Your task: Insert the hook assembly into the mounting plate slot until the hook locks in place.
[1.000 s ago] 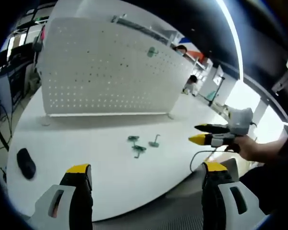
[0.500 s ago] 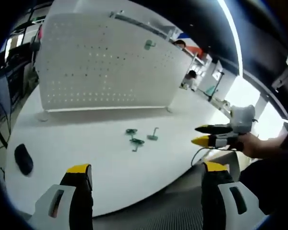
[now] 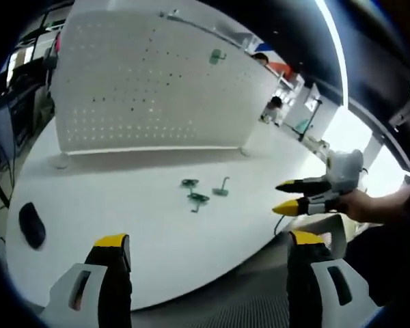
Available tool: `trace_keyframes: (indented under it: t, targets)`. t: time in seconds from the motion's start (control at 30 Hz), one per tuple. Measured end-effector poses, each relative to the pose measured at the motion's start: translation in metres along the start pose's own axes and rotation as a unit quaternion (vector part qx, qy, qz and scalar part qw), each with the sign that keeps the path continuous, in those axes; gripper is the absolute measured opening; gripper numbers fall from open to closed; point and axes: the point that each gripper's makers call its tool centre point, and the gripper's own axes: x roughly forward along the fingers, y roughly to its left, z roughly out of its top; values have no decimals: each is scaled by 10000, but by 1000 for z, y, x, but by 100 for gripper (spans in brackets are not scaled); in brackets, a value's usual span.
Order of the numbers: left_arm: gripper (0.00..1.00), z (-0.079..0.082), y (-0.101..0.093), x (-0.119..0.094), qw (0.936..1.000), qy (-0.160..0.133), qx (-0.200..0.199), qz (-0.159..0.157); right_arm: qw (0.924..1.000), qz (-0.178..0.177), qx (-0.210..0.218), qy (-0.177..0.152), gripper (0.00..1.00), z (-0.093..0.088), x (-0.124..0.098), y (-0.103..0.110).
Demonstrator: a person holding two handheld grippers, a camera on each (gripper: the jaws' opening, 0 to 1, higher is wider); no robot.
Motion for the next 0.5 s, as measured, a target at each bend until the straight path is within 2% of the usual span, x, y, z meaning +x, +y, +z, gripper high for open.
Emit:
trace_keyframes:
  t: [0.2, 0.33, 0.43, 0.5]
  targets:
    - [96, -1, 0, 5, 10000, 76, 19, -35, 9986, 354, -289, 265, 49, -7, 22, 13]
    - [96, 0, 0, 8, 9999, 115, 31, -48, 9956, 695, -507, 374, 45, -7, 44, 24]
    - [96, 0, 0, 9, 9999, 136, 35, -66, 9935, 856, -533, 527, 44, -9, 60, 29]
    - [96, 1, 0, 9, 9999, 143, 48, -59, 9910, 913, -743, 644, 44, -10, 69, 30]
